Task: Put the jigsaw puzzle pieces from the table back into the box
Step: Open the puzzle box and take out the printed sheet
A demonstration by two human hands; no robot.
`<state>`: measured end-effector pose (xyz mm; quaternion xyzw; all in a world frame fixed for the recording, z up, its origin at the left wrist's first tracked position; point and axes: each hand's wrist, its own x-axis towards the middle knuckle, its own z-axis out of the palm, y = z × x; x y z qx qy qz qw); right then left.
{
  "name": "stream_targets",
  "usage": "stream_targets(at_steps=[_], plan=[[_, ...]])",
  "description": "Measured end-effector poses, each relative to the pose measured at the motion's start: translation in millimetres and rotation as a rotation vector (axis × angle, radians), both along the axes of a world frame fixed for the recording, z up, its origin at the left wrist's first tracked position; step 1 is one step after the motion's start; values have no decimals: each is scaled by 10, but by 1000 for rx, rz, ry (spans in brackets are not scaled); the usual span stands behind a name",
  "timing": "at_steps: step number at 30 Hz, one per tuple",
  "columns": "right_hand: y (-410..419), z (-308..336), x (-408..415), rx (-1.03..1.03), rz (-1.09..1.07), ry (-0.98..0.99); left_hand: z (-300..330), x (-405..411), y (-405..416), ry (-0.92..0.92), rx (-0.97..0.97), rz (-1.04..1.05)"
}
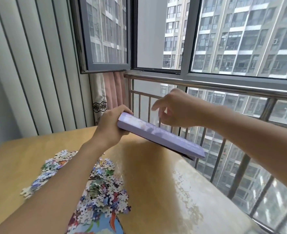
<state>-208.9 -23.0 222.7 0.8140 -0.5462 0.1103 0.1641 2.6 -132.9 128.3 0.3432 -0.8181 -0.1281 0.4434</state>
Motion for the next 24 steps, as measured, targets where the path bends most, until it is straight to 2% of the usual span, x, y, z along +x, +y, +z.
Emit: stream_targets(at_steps=[3,5,7,9,11,15,17,19,22,24], plan=[[121,-130,20,33,19,-6,-90,9,10,55,53,5],[198,-303,46,76,-52,68,-97,-21,-15,89,91,20],[191,-435,4,-57,-114,237,-93,-35,-22,87,112,26],[72,-486,-62,-189,-111,298,-132,12,-45,83,134,41],[-2,-465,-129,-188,-83,246,-152,52,-32,100,159,31],[-139,-345,-161,-190,-114,0,-121,118,9,153,216,-35],[-196,-305,-108,-137,-89,-123,-68,129,65,172,307,-31],[-226,-315,-61,-122,-44,-113,-50,148,95,203,368,11],[-237,-408,-61,-174,-30,-6,-139,199,105,154,283,119],[-271,-498,-73,-167,-8,-15,-234,224,91,122,258,176]])
